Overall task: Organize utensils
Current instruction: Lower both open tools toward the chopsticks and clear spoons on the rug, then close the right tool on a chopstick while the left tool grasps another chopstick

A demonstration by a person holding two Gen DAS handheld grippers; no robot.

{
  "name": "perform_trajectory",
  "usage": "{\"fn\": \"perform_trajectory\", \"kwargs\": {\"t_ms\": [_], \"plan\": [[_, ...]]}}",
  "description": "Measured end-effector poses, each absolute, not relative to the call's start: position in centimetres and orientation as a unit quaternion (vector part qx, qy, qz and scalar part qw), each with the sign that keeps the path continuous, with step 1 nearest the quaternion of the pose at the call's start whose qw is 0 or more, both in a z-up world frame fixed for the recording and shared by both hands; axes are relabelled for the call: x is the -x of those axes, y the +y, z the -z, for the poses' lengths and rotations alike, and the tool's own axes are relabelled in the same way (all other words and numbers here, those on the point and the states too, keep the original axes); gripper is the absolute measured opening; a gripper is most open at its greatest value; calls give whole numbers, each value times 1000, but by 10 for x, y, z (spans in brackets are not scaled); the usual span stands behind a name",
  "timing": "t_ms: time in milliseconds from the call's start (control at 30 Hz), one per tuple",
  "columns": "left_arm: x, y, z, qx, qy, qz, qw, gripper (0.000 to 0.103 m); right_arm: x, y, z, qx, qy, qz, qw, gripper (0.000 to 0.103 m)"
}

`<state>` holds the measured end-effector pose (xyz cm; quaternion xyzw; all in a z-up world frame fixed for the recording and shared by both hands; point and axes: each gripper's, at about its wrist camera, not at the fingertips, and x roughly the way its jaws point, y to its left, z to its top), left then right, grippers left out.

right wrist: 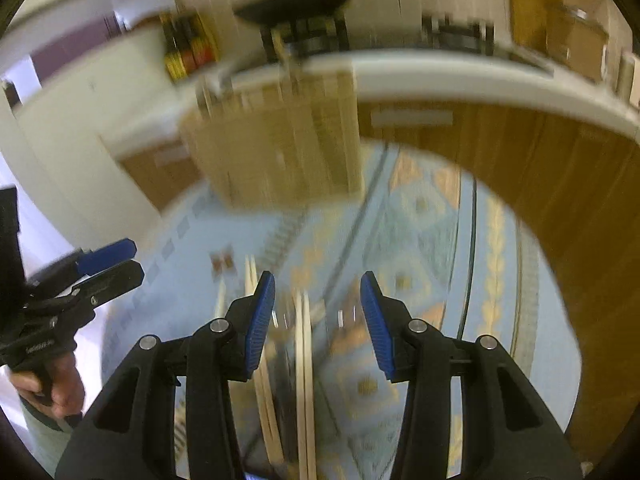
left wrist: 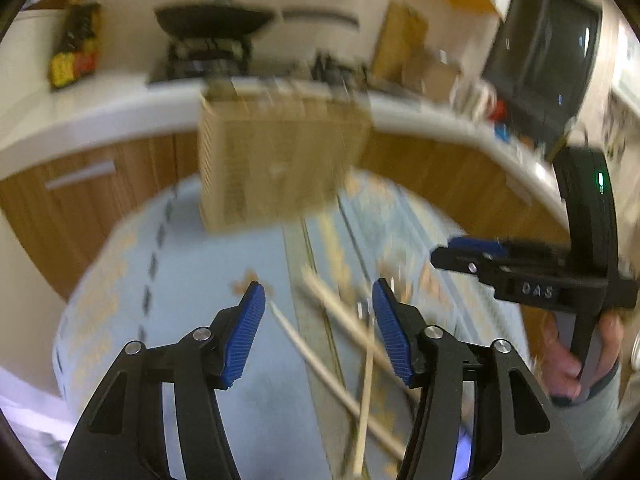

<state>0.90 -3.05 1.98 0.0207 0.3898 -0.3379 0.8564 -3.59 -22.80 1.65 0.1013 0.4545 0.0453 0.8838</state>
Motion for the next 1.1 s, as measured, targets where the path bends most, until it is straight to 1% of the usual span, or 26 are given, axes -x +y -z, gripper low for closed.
{"fn": "perform_trajectory", "kwargs": {"t_ms": [100, 200, 233, 267, 367, 400, 433, 500, 567, 633, 800, 833, 867, 967, 1100], "plan": [[5, -48, 8, -68, 432, 349, 829, 52, 45, -226, 10, -117, 485, -55, 865, 41], [10, -58, 26, -98, 455, 350, 813, 43, 52, -227, 29, -136, 505, -55, 850, 41], [11, -63, 32, -108, 466, 355, 803, 39, 54, -225, 34, -137, 511, -61, 847, 39], [12, -66, 35, -114, 472, 357, 798, 37, 56, -224, 37, -133, 514, -64, 845, 36], [17, -77, 41, -140, 481, 361, 787, 32, 62, -218, 43, -124, 523, -71, 841, 32], [18, -82, 42, -152, 483, 360, 784, 31, 63, -218, 43, -124, 523, -74, 840, 32], [19, -86, 41, -160, 484, 358, 783, 28, 64, -217, 43, -121, 523, -77, 840, 32], [22, -94, 44, -177, 486, 354, 779, 27, 65, -214, 41, -112, 524, -81, 841, 30], [20, -101, 47, -189, 490, 347, 777, 27, 65, -212, 40, -108, 526, -86, 839, 25], [18, -104, 53, -198, 497, 339, 774, 23, 65, -208, 42, -100, 529, -87, 838, 25], [16, -106, 57, -194, 501, 332, 775, 17, 64, -203, 49, -99, 537, -94, 833, 25], [15, -106, 57, -193, 500, 327, 778, 13, 64, -204, 50, -102, 535, -96, 833, 25], [15, -106, 57, -194, 499, 324, 780, 6, 64, -204, 50, -103, 536, -97, 833, 22], [14, -101, 56, -178, 499, 320, 785, 5, 65, -208, 51, -117, 539, -107, 827, 11], [13, -93, 53, -142, 500, 323, 791, 4, 66, -214, 52, -135, 539, -116, 824, 11]]}}
